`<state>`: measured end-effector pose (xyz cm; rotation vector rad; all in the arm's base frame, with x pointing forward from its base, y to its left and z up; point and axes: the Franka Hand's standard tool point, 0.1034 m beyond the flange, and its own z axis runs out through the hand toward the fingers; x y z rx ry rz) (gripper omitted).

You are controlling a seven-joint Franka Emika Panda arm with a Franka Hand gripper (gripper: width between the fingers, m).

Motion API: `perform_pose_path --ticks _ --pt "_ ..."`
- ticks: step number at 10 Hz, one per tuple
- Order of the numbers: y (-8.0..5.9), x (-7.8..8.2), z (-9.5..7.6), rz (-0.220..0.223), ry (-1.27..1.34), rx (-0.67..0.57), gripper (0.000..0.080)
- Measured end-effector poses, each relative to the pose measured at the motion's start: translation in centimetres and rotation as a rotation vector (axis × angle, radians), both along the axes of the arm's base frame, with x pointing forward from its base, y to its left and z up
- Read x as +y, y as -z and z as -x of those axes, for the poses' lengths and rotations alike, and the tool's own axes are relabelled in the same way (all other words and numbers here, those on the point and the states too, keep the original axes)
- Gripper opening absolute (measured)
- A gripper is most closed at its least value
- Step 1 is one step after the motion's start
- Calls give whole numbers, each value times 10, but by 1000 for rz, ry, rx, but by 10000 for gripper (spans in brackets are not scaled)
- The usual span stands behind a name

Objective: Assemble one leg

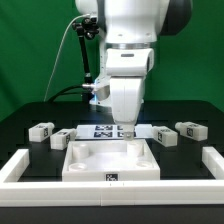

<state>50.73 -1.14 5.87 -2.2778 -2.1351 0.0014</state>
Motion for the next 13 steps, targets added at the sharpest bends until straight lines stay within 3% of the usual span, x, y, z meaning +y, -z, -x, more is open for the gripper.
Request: perform_pose_path --ticks 2,4,8,13 --pt "11 -18 14 -5 -93 -4 649" --pt "22 -24 22 -10 -118 18 649" --pt "42 -29 38 -19 -97 61 649" --pt "49 -29 43 -22 -75 77 627"
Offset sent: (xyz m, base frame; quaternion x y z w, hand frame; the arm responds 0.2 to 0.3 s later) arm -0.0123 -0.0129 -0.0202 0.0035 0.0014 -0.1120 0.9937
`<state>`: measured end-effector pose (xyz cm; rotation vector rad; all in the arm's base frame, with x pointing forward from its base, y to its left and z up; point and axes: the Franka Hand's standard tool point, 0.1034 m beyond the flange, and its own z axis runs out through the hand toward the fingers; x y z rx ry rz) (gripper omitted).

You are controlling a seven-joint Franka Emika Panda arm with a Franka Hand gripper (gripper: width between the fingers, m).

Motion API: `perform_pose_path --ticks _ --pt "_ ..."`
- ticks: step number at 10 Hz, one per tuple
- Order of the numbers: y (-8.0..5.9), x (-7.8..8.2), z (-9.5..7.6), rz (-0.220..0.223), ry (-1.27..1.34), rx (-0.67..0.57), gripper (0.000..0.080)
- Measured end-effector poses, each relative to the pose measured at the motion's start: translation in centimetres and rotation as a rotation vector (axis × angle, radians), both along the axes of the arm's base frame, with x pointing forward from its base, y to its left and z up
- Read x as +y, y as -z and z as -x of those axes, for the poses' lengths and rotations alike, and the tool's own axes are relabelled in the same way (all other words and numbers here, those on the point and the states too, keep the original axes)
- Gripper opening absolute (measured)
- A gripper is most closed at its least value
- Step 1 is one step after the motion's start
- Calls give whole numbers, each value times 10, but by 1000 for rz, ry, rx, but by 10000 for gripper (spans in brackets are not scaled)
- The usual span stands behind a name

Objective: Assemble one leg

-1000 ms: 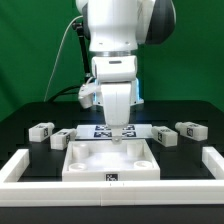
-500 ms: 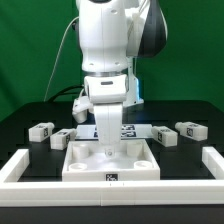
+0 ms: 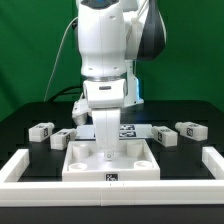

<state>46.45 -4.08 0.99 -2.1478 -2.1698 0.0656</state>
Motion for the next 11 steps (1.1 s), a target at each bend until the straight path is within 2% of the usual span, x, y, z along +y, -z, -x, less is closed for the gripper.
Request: perform_pose_path --ticks 1,2,3,4,5,6,11 --pt "0 0 0 0 0 0 457" --pt "0 0 0 0 0 0 457" --pt "0 0 0 0 0 0 255" --pt "0 0 0 0 0 0 108" --pt "-1 0 -1 0 0 -5 108" --pt "-1 0 -3 1 0 -14 62" --pt "-2 3 -5 1 10 -20 62"
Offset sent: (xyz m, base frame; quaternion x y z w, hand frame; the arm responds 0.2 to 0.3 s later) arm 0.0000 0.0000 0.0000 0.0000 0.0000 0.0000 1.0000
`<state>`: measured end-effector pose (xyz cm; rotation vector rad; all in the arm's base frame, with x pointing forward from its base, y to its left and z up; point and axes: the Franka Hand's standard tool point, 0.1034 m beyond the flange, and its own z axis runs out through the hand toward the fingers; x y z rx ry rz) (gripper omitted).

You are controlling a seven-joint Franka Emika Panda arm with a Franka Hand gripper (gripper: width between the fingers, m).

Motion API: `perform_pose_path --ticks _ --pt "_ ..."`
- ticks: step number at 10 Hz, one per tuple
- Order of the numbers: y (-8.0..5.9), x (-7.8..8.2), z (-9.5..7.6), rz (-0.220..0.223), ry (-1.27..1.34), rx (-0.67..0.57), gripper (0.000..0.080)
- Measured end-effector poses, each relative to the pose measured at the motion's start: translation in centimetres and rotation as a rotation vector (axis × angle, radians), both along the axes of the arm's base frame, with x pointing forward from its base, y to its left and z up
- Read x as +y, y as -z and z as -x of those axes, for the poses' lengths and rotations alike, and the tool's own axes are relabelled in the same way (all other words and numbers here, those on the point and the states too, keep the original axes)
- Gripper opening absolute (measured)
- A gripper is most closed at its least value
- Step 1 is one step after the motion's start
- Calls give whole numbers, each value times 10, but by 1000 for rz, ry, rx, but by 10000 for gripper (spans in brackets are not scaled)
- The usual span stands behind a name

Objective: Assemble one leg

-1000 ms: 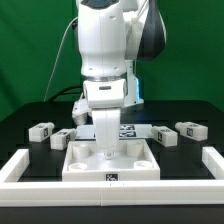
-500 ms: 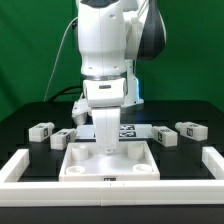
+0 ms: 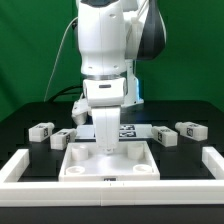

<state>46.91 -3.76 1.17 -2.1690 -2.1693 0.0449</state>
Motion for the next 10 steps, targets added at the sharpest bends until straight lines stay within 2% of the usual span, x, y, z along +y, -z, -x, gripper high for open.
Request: perform_pose_path --ticks 4,7,10 --pt "1 48 -5 -22 12 -1 62" --pt "-1 86 -17 -46 -11 -14 62" --pt "1 102 -21 -59 3 -15 62"
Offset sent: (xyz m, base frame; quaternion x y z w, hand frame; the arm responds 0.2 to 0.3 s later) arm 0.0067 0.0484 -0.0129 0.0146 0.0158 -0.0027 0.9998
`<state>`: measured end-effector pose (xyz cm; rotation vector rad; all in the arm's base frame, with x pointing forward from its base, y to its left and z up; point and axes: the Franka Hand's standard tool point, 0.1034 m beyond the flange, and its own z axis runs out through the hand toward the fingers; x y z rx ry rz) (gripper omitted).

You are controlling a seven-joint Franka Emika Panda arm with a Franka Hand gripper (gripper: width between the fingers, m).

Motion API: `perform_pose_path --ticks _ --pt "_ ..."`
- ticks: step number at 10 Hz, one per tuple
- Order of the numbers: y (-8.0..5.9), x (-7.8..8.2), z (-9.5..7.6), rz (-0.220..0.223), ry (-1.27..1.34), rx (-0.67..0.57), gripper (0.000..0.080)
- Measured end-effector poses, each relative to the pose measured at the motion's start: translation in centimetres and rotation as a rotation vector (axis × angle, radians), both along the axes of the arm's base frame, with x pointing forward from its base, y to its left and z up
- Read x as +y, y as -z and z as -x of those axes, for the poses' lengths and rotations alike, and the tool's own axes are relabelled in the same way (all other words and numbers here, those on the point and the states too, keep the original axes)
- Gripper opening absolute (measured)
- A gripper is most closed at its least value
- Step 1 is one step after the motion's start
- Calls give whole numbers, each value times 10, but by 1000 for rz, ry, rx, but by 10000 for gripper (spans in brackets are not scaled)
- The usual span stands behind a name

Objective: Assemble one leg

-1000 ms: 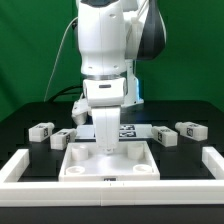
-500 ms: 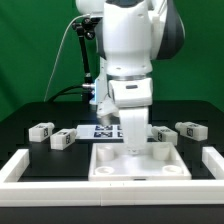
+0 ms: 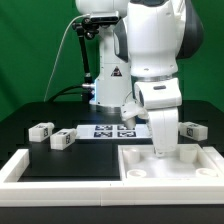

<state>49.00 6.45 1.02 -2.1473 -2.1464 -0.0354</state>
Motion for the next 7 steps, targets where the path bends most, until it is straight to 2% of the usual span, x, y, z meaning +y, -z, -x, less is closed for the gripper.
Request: perform_pose_path --ticks 2,3,4,5,6,7 --pt "0 3 0 0 14 6 62" --pt "0 3 0 0 14 6 119" --pt "0 2 0 0 15 6 119" --pt "1 2 0 0 15 6 256" --pt "1 2 0 0 16 7 438" --pt "1 2 0 0 16 7 566"
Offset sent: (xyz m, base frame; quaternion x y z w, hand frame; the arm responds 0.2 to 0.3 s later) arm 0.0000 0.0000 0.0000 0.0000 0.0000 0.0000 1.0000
